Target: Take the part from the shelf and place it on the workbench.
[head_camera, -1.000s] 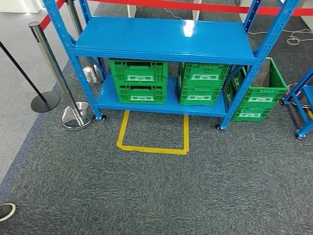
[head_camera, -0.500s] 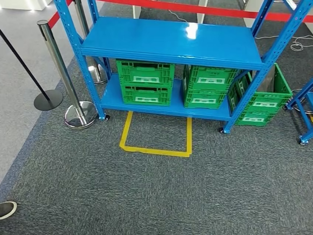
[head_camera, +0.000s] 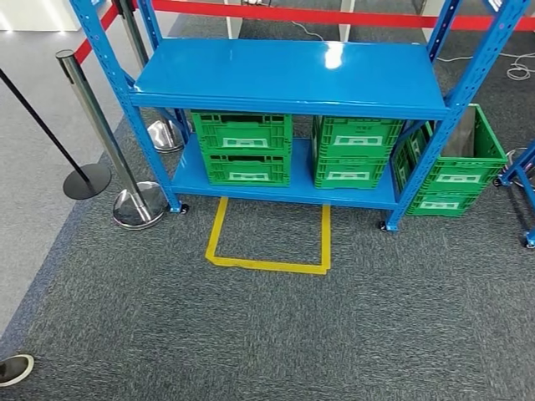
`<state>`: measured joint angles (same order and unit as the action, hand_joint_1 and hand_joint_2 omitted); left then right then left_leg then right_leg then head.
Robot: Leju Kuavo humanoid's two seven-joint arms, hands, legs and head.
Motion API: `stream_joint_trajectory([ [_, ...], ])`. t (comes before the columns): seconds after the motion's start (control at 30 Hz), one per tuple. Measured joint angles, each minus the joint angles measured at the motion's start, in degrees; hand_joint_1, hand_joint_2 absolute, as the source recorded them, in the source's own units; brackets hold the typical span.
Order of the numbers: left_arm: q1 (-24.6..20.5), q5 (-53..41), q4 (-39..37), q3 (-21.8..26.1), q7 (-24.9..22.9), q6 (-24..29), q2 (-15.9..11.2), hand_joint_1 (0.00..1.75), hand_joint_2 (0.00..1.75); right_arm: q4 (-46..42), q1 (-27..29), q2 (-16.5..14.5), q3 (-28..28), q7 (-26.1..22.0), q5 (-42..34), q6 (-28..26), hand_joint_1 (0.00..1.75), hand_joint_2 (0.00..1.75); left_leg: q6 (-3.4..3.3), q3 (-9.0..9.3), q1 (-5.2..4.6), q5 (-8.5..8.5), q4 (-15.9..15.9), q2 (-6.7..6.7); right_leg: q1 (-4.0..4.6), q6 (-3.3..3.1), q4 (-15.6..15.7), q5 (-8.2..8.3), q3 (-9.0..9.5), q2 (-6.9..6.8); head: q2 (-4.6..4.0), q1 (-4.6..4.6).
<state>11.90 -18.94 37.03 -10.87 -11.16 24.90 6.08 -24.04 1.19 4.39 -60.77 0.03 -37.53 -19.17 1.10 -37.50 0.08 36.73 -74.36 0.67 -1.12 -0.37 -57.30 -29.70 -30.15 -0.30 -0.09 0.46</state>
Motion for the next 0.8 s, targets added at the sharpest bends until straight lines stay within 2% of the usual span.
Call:
stream_joint_trajectory([
  [0.03, 0.1, 0.2, 0.0, -0.2, -0.1, 0.0, -0.1, 0.0, 0.0, 0.0, 0.1, 0.0, -0.1, 0.0, -0.1, 0.1, 0.0, 0.0, 0.11, -0.54, 0.16, -1.26, 0.0, -0.03, -0.02, 0.09, 0.0, -0.33, 0.37, 0.0, 0.0, -0.01],
  [0.07, 0.1, 0.3, 0.0, -0.4, -0.1, 0.1, -0.2, 0.0, 0.0, 0.0, 0.1, 0.0, -0.1, 0.0, -0.2, 0.2, 0.0, 0.0, 0.11, 0.03, 0.27, -3.59, 2.3, -0.09, -0.05, 0.22, 0.0, -0.67, 0.87, 0.0, 0.01, -0.01],
  [0.1, 0.1, 0.4, 0.0, -0.7, -0.1, 0.2, -0.3, 0.0, 0.0, 0.0, 0.2, 0.0, -0.1, -0.1, -0.3, 0.4, 0.0, 0.0, -0.02, 1.36, 0.32, -6.38, 6.1, -0.2, -0.08, 0.38, 0.0, -1.05, 1.26, 0.0, 0.01, -0.02],
  [0.13, 0.1, 0.5, -0.1, -0.9, -0.1, 0.2, -0.4, 0.0, 0.0, 0.0, 0.2, 0.0, -0.1, -0.1, -0.4, 0.5, 0.0, 0.0, -0.25, 2.82, 0.22, -8.29, 9.9, -0.37, -0.02, 0.67, 0.1, -1.47, 1.62, -0.01, 0.01, -0.01],
  [0.17, 0.1, 0.6, -0.1, -1.1, -0.1, 0.3, -0.4, 0.0, 0.0, 0.0, 0.1, 0.0, -0.1, -0.2, -0.4, 0.7, 0.0, 0.0, -0.59, 4.09, 0.08, -9.27, 13.0, -0.51, 0.05, 1.03, 0.1, -1.88, 1.85, -0.01, 0.01, -0.01],
  [0.23, 0.0, 0.8, -0.1, -1.4, -0.1, 0.4, -0.5, 0.0, 0.0, -0.1, 0.1, 0.0, -0.1, -0.3, -0.5, 0.8, 0.0, 0.0, -1.37, 5.14, -0.21, -8.81, 15.6, -0.63, 0.18, 1.88, 0.2, -2.18, 2.32, -0.12, 0.01, 0.04],
  [0.33, 0.2, 0.9, -0.1, -1.9, -0.2, 0.5, -0.6, 0.0, 0.0, -0.1, 0.1, 0.0, -0.2, -0.4, -0.6, 0.7, 0.0, 0.0, -2.7, 6.29, -0.08, -8.41, 16.6, -0.39, 0.02, 2.95, -0.9, -2.42, 2.82, -0.17, 0.01, 0.17],
  [0.37, 0.2, 0.9, -0.1, -2.0, -0.2, 0.5, -0.7, 0.0, 0.0, -0.1, 0.0, 0.1, -0.2, -0.4, -0.6, 0.7, 0.0, 0.0, -3.13, 6.84, -0.02, -8.21, 16.8, -0.33, -0.01, 3.11, -2.7, -3.43, 1.9, -0.07, 0.01, 0.31],
  [0.4, 0.1, 1.0, -0.1, -2.2, -0.2, 0.6, -0.7, 0.0, 0.0, -0.1, 0.0, 0.1, -0.2, -0.4, -0.7, 0.7, 0.0, 0.0, -3.5, 7.31, -0.01, -7.95, 16.9, -0.3, -0.03, 3.21, -5.6, -4.95, 0.14, 0.05, 0.01, 0.46],
  [0.47, 0.0, 1.4, -0.1, -2.6, -0.3, 0.7, -0.7, 0.0, 0.0, -0.2, 0.0, 0.1, -0.2, -0.4, -0.9, 0.7, 0.0, 0.0, -3.97, 7.94, -0.2, -7.25, 16.9, -0.3, 0.01, 3.34, -13.1, -7.98, -4.64, 0.2, 0.0, 0.66],
  [0.5, 0.0, 1.7, -0.1, -2.8, -0.3, 0.8, -0.7, 0.0, 0.0, -0.2, 0.0, 0.1, -0.3, -0.4, -1.0, 0.7, 0.0, 0.0, -4.02, 8.36, -0.29, -6.86, 16.9, -0.25, 0.01, 3.34, -15.7, -8.45, -6.7, 0.2, 0.0, 0.68],
  [0.53, 0.1, 1.9, -0.1, -3.0, -0.3, 0.8, -0.8, 0.0, 0.0, -0.2, 0.2, 0.2, -0.3, -0.4, -1.1, 0.7, 0.0, 0.0, -3.99, 8.89, -0.36, -6.43, 16.9, -0.18, 0.01, 3.29, -16.4, -7.69, -7.91, 0.2, 0.0, 0.67],
  [0.57, 0.1, 2.0, -0.2, -3.2, -0.3, 0.9, -0.8, 0.0, 0.0, -0.2, 0.3, 0.2, -0.4, -0.4, -1.1, 0.7, 0.0, 0.0, -3.9, 9.6, -0.39, -5.92, 16.9, -0.07, 0.01, 3.21, -14.9, -5.7, -8.09, 0.2, 0.0, 0.71],
  [0.63, 0.1, 2.2, -0.2, -3.6, -0.3, 1.0, -0.9, 0.0, 0.0, -0.2, 0.4, 0.4, -0.5, -0.4, -1.4, 0.8, 0.0, 0.0, -3.58, 11.2, -0.4, -4.7, 16.9, 0.07, 0.07, 2.92, -8.4, -0.33, -6.45, 0.22, 0.0, 0.71],
  [0.67, 0.1, 2.4, -0.3, -3.8, -0.4, 1.0, -1.0, 0.0, 0.0, -0.2, 0.5, 0.5, -0.6, -0.4, -1.6, 0.9, 0.0, 0.0, -3.3, 11.78, -0.42, -4.11, 16.9, 0.11, 0.2, 2.75, -5.3, 0.68, -5.77, 0.17, 0.0, 0.69],
  [0.7, 0.0, 2.6, -0.3, -4.0, -0.4, 1.1, -1.0, 0.0, 0.0, -0.2, 0.5, 0.6, -0.6, -0.5, -1.8, 1.0, 0.0, 0.0, -2.93, 12.1, -0.44, -3.54, 16.9, 0.09, 0.34, 2.41, -3.6, 1.01, -5.13, 0.1, 0.0, 0.67],
  [0.77, -0.1, 3.2, -0.4, -4.6, -0.4, 1.3, -1.1, 0.0, 0.0, -0.3, 0.6, 0.7, -0.6, -0.6, -2.5, 1.3, 0.0, 0.0, -2.13, 12.85, -0.5, -2.88, 16.6, 0.04, 0.57, 1.57, -2.7, 0.12, -4.59, -0.01, 0.0, 0.49],
  [0.8, -0.2, 3.5, -0.4, -4.8, -0.4, 1.4, -1.2, 0.0, 0.0, -0.3, 0.7, 0.7, -0.6, -0.7, -2.8, 1.5, 0.0, 0.0, -1.81, 13.23, -0.52, -2.65, 16.3, -0.01, 0.45, 1.11, -2.6, 0.39, -3.85, 0.02, 0.01, 0.43],
])
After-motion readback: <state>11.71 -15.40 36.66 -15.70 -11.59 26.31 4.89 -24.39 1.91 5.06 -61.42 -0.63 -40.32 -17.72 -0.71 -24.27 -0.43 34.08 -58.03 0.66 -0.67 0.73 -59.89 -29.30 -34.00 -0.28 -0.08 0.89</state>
